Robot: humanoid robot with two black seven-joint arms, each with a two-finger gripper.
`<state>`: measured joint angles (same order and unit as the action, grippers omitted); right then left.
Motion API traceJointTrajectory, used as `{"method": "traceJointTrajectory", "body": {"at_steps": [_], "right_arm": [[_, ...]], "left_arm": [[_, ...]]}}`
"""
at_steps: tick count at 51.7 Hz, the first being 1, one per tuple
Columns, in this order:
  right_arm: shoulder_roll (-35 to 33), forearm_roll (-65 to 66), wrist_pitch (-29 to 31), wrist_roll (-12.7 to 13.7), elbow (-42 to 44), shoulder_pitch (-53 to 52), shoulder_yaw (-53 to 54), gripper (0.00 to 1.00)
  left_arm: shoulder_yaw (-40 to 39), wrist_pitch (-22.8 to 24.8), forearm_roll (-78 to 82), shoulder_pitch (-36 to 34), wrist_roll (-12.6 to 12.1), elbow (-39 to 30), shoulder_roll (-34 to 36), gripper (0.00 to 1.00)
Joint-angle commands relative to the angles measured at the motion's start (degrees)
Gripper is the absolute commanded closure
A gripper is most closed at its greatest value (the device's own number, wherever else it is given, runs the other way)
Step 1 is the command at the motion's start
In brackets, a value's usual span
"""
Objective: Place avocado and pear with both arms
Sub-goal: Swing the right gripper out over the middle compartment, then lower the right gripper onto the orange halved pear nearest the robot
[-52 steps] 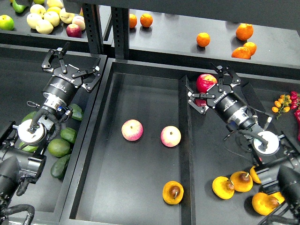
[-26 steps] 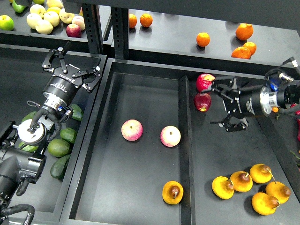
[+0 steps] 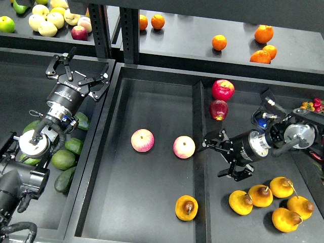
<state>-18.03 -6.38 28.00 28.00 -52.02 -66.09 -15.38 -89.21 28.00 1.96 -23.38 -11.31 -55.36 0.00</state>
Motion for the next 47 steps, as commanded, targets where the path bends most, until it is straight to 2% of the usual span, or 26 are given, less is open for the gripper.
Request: {"method": "traceJointTrajectory", "body": {"at_steps": [1, 47], "right_arm": [[0.19, 0.14, 0.0, 0.0, -0.01, 0.87, -1.49, 0.0], [7.31, 2.08, 0.0, 0.0, 10.1, 10.28, 0.0, 0.0]], "left_arm": [[0.0, 0.0, 0.06, 0.0, -0.02, -0.01, 0.0, 0.0], [0.35, 0.0, 0.06, 0.0, -0.2, 0.08, 0.0, 0.0]]}}
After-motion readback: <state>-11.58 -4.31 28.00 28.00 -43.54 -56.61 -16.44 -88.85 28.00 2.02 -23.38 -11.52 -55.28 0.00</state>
